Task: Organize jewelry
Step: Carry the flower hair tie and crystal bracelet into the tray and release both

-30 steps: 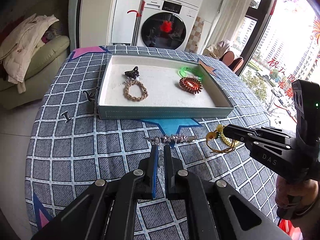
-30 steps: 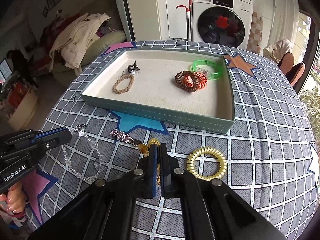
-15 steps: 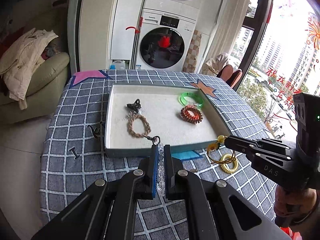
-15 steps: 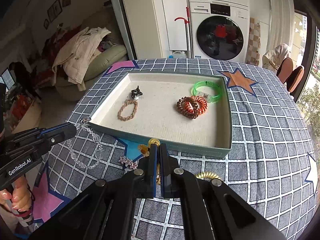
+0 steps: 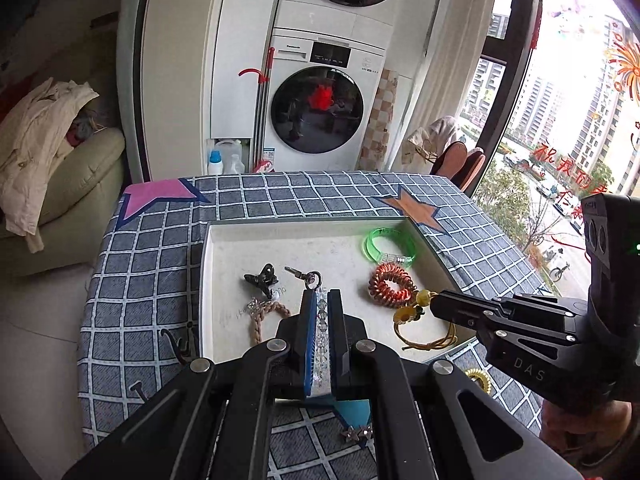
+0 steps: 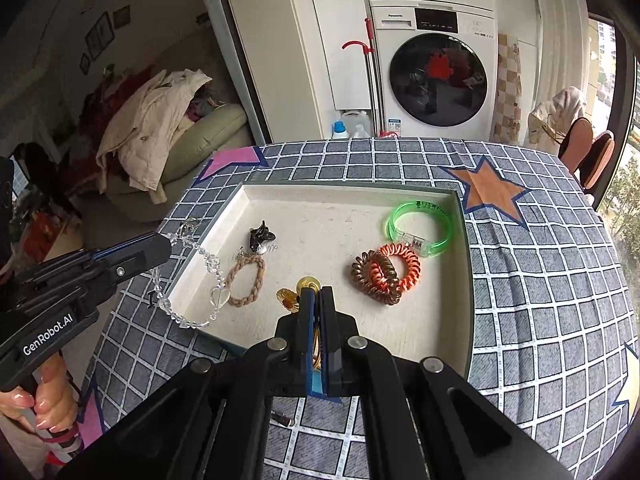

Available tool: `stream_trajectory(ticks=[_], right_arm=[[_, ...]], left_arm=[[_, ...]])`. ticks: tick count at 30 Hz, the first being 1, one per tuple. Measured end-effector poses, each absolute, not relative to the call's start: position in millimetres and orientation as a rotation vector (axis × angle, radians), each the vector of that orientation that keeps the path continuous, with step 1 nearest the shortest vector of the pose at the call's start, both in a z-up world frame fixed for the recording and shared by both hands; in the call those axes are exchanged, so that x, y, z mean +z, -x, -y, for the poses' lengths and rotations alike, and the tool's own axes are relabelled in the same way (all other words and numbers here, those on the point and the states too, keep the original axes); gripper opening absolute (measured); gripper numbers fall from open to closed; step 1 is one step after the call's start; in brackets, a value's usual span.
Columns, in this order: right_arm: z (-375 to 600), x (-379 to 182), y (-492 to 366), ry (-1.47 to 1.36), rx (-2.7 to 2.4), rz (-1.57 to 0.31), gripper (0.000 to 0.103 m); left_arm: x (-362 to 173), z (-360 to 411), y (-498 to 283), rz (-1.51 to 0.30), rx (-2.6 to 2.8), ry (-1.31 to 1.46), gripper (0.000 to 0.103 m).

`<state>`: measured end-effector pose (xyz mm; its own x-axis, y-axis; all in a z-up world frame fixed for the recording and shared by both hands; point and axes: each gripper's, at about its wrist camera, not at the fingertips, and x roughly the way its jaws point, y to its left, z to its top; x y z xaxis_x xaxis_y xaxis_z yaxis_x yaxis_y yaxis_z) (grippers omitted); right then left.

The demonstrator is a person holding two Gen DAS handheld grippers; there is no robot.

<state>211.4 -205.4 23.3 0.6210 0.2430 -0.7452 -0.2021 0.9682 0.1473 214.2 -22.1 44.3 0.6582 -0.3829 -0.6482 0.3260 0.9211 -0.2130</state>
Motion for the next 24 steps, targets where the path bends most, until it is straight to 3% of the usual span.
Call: stream_trajectory(ticks=[24], right_arm=[[240.4,-45.4,-255.7,-0.136,0.101,-0.982,0.003]], left_arm=[[-36.1,35.5,-263.5,-0.898,-0.272,-0.004,0.025]])
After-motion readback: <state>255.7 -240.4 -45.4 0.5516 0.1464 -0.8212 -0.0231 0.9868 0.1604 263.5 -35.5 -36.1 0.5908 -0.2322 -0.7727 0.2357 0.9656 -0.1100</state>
